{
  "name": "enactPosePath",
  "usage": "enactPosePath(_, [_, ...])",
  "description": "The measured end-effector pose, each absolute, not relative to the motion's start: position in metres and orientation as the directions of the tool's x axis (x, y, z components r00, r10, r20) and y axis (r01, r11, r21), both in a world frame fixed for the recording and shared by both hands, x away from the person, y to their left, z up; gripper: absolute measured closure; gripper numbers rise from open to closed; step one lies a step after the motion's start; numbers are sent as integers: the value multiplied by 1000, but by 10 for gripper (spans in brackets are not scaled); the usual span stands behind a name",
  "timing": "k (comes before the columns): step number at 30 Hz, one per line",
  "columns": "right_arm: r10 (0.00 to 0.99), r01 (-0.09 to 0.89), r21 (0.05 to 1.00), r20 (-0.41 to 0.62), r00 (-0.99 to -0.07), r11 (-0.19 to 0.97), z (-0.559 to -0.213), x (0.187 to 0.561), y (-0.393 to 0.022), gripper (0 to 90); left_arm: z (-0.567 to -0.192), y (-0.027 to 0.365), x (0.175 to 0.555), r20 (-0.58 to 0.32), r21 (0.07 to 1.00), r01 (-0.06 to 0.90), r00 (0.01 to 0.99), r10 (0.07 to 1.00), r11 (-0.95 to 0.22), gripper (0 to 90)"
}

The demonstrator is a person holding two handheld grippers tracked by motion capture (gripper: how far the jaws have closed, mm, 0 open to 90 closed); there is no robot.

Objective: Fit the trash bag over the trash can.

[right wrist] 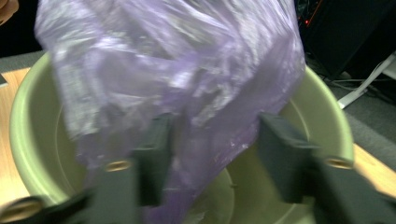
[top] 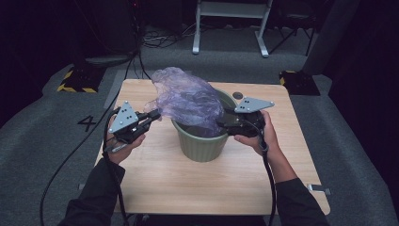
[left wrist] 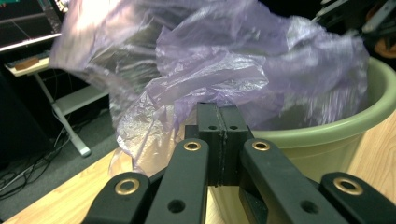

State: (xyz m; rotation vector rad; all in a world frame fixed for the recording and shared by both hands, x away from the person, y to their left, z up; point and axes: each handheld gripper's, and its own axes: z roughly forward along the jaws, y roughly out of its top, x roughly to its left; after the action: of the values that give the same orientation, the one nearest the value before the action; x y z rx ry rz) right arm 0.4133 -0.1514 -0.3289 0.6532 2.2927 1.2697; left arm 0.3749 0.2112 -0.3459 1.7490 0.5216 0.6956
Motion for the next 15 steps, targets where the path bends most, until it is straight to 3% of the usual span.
enactPosePath(5, [585, 165, 898, -117, -803, 407, -329, 404, -158, 252, -345, 200, 365, 216, 954, -31, 760, 613, -299, 896])
enactPosePath(15, [603, 80, 943, -140, -785, 322, -307, 381, -167, 241, -355, 159, 343, 247, 932, -79, 852, 461, -353, 896])
